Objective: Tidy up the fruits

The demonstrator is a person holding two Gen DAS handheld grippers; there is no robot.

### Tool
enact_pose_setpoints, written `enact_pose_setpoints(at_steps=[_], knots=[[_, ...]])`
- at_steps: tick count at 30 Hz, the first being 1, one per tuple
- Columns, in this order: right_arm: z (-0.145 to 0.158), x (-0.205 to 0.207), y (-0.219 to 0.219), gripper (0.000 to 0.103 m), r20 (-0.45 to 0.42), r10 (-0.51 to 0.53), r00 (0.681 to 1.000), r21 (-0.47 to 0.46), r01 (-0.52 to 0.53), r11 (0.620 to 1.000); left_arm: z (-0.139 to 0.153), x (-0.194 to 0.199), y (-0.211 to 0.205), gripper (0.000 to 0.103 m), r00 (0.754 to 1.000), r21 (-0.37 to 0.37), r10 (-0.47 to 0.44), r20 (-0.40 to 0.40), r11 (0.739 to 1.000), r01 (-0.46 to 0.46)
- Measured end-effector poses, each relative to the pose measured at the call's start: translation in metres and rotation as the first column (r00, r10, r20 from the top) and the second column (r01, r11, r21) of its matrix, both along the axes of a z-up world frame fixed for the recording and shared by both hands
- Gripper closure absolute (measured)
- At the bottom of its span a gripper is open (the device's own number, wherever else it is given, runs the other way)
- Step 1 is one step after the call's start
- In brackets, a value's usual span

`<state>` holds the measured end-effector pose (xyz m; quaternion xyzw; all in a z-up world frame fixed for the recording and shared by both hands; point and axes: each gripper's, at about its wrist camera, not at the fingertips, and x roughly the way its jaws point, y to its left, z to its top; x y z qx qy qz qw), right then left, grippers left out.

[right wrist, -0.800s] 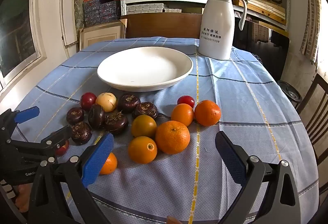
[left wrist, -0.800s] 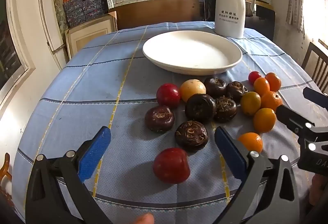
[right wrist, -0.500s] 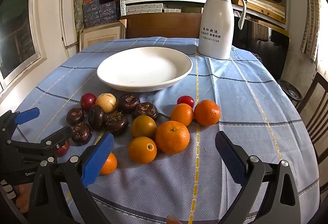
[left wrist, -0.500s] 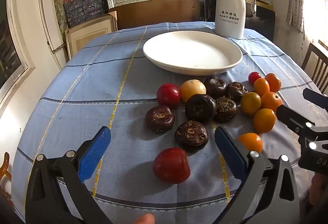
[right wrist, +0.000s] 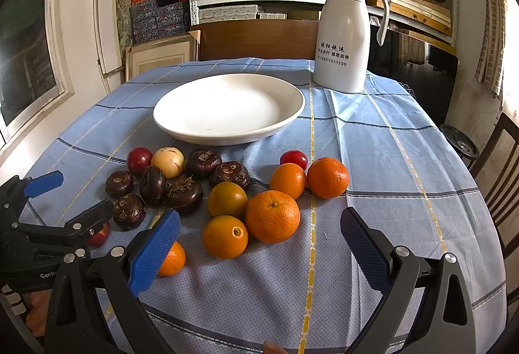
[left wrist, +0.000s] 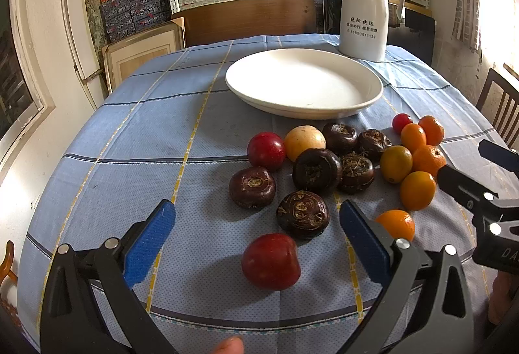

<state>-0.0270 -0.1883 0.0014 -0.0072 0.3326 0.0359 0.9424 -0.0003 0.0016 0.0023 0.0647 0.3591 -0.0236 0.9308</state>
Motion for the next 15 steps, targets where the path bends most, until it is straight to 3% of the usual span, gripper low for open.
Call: enact_pose_setpoints(at_steps=[15], knots=[[-0.0001, -0.0001, -0.001, 0.003, -0.004, 0.0, 1.0, 0.004, 0.0, 1.0, -0.0008, 0.0002, 0.0, 0.004, 1.0, -0.002, 0.0, -0.002, 1.0, 0.0]])
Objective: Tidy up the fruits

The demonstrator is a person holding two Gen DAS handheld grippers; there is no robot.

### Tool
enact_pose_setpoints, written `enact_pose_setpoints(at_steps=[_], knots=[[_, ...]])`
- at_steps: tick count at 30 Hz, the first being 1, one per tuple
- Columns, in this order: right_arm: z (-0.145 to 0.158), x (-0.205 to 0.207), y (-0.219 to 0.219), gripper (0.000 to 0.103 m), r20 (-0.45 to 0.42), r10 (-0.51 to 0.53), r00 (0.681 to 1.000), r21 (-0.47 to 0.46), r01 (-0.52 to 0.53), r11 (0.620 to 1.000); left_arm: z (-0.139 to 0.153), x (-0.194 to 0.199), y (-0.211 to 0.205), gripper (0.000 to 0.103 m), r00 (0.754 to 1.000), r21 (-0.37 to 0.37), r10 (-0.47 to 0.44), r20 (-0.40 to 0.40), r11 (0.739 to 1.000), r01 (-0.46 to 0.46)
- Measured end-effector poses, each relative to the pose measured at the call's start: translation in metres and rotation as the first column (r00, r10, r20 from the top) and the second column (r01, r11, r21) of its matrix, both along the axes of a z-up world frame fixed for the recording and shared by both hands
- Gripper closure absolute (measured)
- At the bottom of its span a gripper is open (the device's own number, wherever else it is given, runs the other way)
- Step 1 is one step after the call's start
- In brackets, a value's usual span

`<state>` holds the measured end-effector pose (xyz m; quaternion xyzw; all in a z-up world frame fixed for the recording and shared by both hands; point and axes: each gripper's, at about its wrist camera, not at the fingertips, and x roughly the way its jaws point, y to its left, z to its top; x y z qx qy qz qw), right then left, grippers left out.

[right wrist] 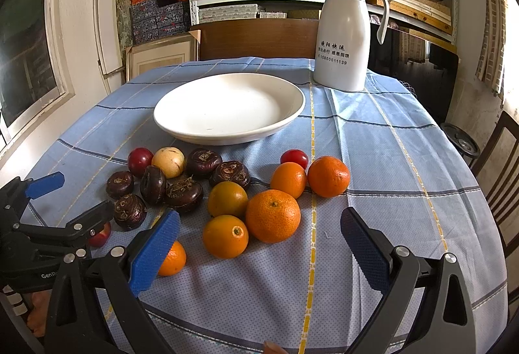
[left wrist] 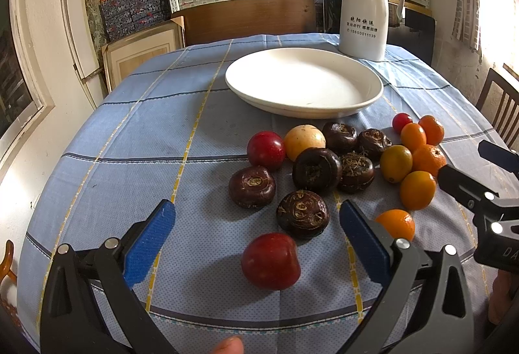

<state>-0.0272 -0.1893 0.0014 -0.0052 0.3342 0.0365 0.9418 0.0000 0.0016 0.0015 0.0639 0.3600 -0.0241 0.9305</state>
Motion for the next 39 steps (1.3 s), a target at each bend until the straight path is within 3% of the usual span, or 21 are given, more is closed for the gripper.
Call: enact_pose_setpoints(at_steps=[39], knots=[[-0.0011, 0.0002, -0.0017, 0.003, -0.003, 0.0, 1.0, 0.01, 0.0, 1.0, -0.0071, -0.0022, -0.0074, 0.004, 1.0, -0.003, -0.004, -0.01, 1.0, 0.004]])
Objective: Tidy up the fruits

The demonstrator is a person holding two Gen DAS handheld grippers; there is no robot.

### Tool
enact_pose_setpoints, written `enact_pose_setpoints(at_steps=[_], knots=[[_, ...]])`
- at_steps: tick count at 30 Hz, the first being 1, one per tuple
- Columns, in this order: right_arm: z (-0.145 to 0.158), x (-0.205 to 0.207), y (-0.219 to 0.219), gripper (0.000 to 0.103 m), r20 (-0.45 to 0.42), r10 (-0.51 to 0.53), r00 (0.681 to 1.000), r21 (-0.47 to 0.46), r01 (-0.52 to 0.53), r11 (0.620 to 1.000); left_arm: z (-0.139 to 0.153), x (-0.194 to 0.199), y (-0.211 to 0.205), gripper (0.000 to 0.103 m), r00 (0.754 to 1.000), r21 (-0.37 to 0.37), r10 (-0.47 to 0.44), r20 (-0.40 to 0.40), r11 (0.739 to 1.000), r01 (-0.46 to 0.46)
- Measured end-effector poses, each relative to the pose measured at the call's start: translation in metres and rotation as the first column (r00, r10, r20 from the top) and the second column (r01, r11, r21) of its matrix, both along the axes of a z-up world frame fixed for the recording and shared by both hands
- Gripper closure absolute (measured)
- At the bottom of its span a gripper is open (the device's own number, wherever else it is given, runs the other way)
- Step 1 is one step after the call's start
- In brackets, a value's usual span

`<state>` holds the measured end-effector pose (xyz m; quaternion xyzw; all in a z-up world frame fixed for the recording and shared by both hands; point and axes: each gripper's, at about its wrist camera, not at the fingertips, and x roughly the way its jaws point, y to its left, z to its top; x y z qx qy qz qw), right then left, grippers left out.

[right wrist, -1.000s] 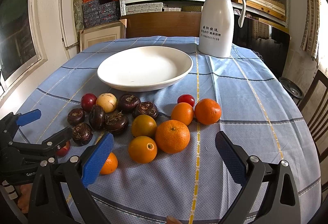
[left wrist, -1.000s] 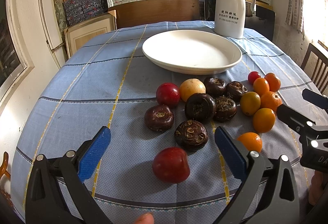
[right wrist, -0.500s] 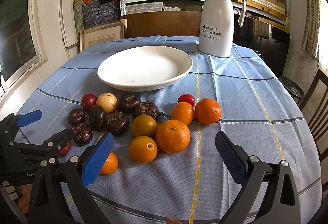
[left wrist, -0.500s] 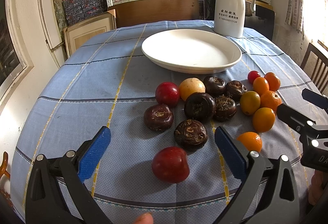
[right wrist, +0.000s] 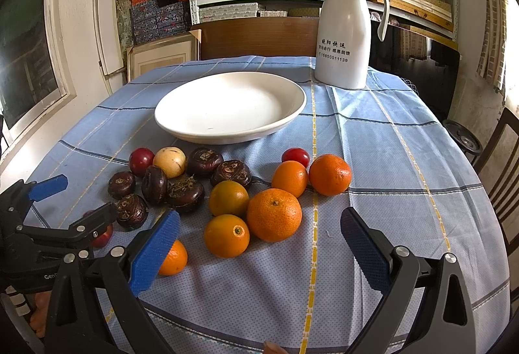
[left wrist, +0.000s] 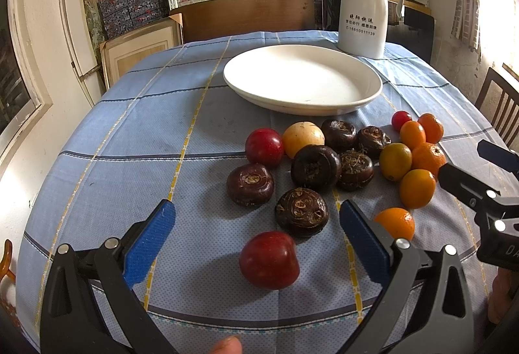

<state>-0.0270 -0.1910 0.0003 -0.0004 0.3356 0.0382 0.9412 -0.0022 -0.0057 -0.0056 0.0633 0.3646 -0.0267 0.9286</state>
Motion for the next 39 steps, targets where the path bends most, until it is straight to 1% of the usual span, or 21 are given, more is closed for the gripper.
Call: enact_pose_setpoints(at_steps=[18, 24, 26, 30, 32, 34, 36, 39], knots=[[-0.001, 0.001, 0.0, 0.003, -0.006, 0.001, 1.0, 0.002, -0.001, 1.0, -0.001, 0.001, 0.0, 0.004, 1.0, -0.001, -0.001, -0.003, 1.0, 0.001], [-0.003, -0.002, 0.005, 0.003, -0.012, 0.005, 1.0, 0.008, -0.005, 1.0, -0.007, 0.004, -0.004, 0.004, 1.0, 0.001, -0.011, -0.022, 1.0, 0.011], [-0.008, -0.001, 0.008, 0.003, -0.034, 0.018, 0.999, 0.012, -0.018, 1.0, -0.01, 0.006, -0.003, 0.004, 0.998, 0.002, -0.02, -0.052, 1.0, 0.02], [-0.024, 0.003, 0.014, 0.003, -0.147, 0.08, 0.986, 0.01, -0.079, 0.997, -0.019, 0.014, 0.003, 0.004, 0.989, -0.028, -0.052, -0.141, 0.998, 0.048], [-0.031, 0.002, 0.013, 0.003, -0.193, 0.102, 0.976, 0.01, -0.102, 0.995, -0.027, 0.017, 0.009, 0.004, 0.977, -0.041, -0.068, -0.202, 0.997, 0.061], [-0.037, 0.001, 0.009, 0.003, -0.248, 0.115, 0.962, 0.004, -0.118, 0.993, -0.034, 0.021, 0.014, 0.004, 0.966, -0.047, -0.08, -0.244, 0.996, 0.071], [-0.043, 0.0, 0.005, 0.003, -0.288, 0.111, 0.951, -0.011, -0.12, 0.993, -0.041, 0.026, 0.019, 0.004, 0.952, -0.044, -0.094, -0.291, 0.995, 0.085], [-0.045, 0.0, -0.001, 0.003, -0.32, 0.092, 0.943, -0.048, -0.113, 0.992, -0.043, 0.026, 0.024, 0.004, 0.952, -0.039, -0.125, -0.281, 0.992, 0.119]])
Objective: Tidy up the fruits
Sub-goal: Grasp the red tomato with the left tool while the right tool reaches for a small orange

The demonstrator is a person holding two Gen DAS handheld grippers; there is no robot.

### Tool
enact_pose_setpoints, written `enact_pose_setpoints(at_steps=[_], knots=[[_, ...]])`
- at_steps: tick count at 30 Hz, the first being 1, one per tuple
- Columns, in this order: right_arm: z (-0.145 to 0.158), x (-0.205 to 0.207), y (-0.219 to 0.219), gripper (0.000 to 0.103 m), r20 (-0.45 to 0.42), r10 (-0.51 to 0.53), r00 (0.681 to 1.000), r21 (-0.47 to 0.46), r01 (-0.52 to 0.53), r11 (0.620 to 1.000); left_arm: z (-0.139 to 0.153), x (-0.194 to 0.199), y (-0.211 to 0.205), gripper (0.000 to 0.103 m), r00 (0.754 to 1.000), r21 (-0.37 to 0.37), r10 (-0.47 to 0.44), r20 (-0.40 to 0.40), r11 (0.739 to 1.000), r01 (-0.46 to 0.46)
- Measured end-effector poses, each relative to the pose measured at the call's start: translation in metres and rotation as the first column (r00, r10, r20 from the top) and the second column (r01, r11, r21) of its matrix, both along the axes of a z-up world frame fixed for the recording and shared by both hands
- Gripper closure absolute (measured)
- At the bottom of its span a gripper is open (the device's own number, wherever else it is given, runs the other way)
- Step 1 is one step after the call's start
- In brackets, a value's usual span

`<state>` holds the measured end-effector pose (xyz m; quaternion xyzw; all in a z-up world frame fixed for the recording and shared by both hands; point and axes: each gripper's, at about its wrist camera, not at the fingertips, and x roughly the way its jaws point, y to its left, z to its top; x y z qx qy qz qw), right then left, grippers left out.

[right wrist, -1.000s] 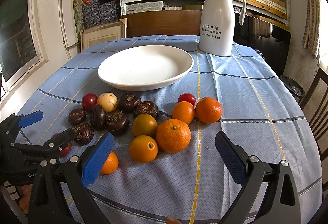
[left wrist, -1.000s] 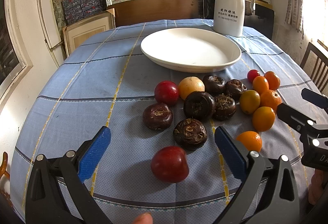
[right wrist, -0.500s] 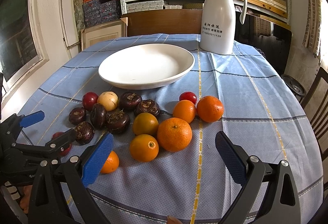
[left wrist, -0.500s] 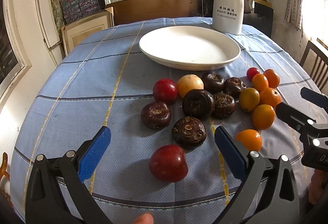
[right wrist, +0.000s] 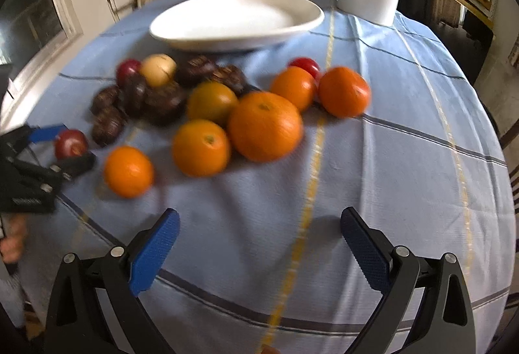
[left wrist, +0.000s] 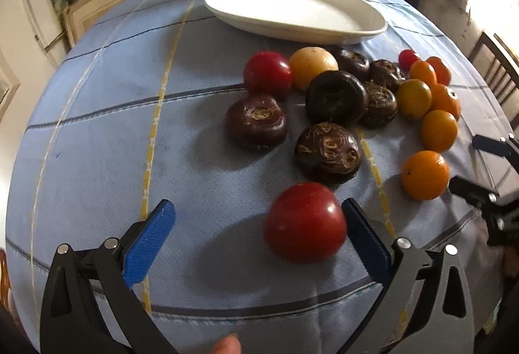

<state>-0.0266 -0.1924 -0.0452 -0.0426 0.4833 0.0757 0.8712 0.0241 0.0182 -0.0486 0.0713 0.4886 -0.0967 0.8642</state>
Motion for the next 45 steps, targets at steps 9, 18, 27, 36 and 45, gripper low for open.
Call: enact_pose_setpoints(at_steps=[9, 18, 27, 36, 45], knots=[[0.0, -0.011, -0.006, 0.003, 0.011, 0.073, 0.997, -0.005, -0.073, 0.997, 0.0, -0.001, 0.004, 0.004, 0.996, -0.009, -0.088, 0.02, 0.996, 0.089], [0.008, -0.003, -0.029, 0.01, 0.049, 0.053, 0.997, 0.134, -0.059, 0.989, 0.012, -0.014, -0.007, 0.018, 0.986, -0.014, -0.147, 0.075, 0.989, 0.148], [0.009, 0.001, -0.032, 0.035, 0.075, 0.067, 0.995, 0.152, -0.078, 0.985, 0.013, -0.022, -0.008, 0.059, 0.981, -0.051, -0.177, 0.079, 0.982, 0.181], [0.011, -0.001, -0.019, 0.06, 0.079, 0.102, 0.992, 0.203, -0.116, 0.972, 0.013, -0.027, -0.005, 0.063, 0.982, -0.096, -0.168, 0.087, 0.98, 0.176], [0.011, 0.01, -0.009, 0.06, 0.067, 0.097, 0.993, 0.29, -0.113, 0.95, 0.012, -0.026, -0.001, 0.063, 0.983, -0.119, -0.165, 0.084, 0.978, 0.174]])
